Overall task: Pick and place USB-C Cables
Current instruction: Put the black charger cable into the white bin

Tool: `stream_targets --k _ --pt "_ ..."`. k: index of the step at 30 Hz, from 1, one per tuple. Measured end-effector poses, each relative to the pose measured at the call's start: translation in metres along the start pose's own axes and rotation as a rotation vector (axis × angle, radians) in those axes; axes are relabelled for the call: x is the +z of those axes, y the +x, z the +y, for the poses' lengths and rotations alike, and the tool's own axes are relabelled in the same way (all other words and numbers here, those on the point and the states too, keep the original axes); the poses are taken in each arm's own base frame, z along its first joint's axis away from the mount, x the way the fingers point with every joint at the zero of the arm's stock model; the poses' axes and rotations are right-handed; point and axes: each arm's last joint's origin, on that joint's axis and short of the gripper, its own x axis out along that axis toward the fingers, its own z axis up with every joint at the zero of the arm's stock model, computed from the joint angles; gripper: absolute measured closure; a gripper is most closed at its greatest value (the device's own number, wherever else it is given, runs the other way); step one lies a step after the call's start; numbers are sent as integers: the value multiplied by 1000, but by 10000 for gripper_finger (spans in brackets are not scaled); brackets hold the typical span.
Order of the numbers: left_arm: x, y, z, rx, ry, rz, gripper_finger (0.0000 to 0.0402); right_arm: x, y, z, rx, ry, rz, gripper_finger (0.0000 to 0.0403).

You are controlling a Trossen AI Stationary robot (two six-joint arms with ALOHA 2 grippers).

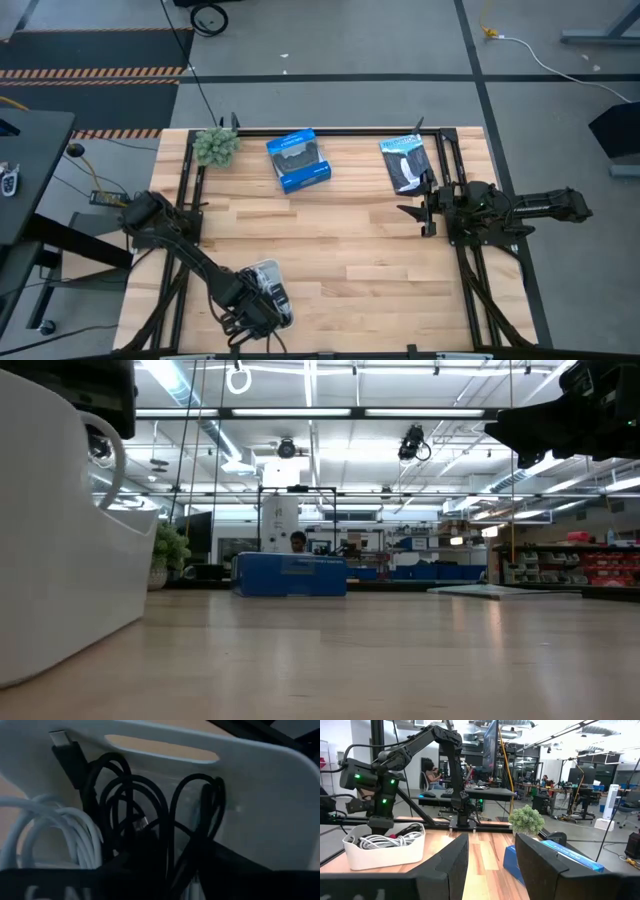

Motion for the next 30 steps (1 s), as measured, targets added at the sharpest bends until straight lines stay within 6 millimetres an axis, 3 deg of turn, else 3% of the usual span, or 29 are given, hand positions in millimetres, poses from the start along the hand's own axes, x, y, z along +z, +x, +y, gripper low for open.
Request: stream_targets --k 5,12,21,30 --pt "-3 -16 6 17 -79 -16 218 0 0 0 0 0 0 234" --pt "-16 -39 17 17 -222 41 218 0 0 0 0 0 0 234" --pt "-38 -37 30 45 -338 155 247 0 0 0 0 0 1 234" --pt "-53 -20 23 9 -339 191 260 0 0 0 0 0 0 234"
